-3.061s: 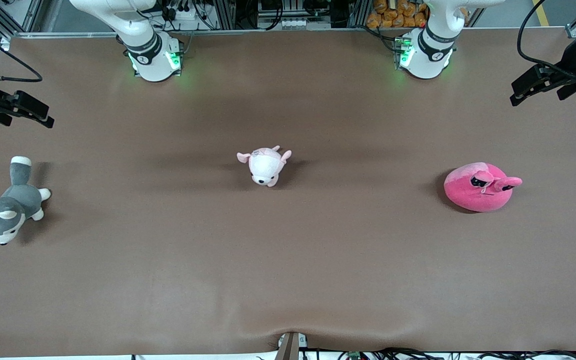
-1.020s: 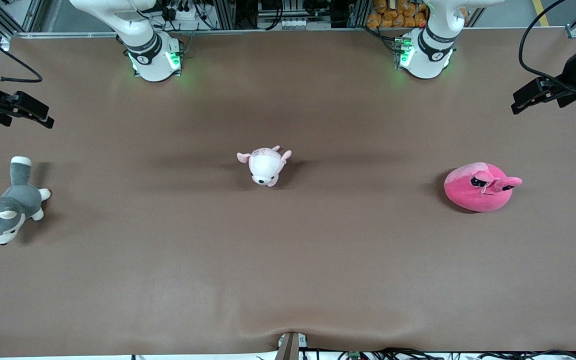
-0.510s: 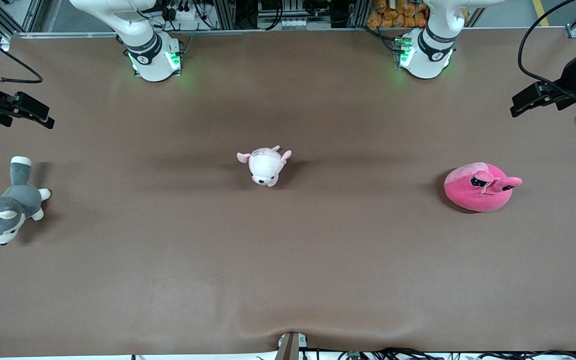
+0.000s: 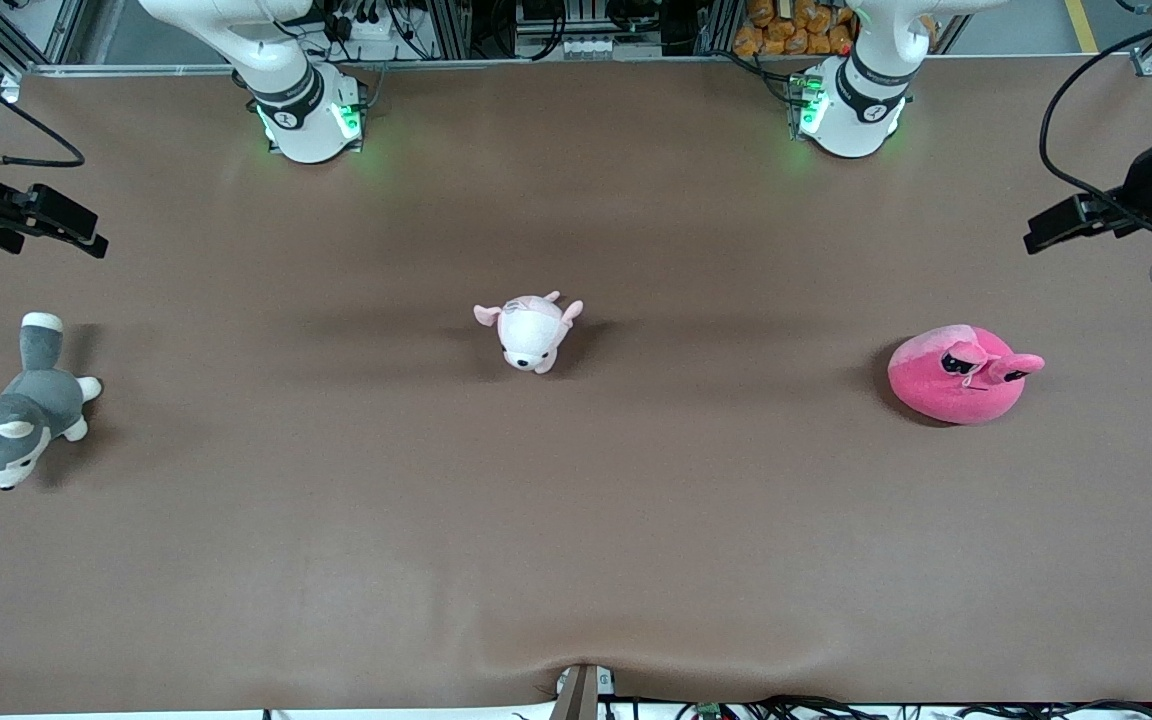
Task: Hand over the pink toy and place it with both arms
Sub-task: 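Lower the left gripper onto the pink plush toy and close it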
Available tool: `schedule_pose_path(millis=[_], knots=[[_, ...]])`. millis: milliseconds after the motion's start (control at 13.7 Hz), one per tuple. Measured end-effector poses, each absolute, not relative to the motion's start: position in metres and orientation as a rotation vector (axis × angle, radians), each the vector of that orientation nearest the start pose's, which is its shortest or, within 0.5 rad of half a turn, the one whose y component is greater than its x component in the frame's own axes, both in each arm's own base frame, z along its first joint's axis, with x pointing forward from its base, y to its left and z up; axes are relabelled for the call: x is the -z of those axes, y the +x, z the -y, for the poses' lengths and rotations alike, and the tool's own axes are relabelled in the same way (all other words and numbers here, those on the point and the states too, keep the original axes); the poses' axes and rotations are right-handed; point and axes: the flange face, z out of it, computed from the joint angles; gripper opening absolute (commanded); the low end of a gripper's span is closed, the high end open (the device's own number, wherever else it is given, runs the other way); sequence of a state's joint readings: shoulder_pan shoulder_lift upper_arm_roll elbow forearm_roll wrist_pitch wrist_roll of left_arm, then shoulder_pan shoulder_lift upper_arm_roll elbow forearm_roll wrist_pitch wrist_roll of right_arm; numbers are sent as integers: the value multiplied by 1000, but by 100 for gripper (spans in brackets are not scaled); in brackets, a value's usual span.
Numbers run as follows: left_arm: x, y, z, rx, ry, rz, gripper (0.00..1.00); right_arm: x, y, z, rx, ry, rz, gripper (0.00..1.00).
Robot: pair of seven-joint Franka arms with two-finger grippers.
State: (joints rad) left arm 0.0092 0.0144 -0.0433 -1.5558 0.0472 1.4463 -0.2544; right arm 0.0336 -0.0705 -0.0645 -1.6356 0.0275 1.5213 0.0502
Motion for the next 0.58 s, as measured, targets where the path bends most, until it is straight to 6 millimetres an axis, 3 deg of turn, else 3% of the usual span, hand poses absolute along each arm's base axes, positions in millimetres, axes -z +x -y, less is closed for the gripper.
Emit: schedule_pose_path(millis=[291, 583], knots=[[-596, 559, 1, -130, -3030, 534, 100, -628, 527, 15, -69, -3107, -125, 100], [-582, 576, -25, -73, -3026, 614, 100, -628, 526, 22, -71, -3106, -147, 100]])
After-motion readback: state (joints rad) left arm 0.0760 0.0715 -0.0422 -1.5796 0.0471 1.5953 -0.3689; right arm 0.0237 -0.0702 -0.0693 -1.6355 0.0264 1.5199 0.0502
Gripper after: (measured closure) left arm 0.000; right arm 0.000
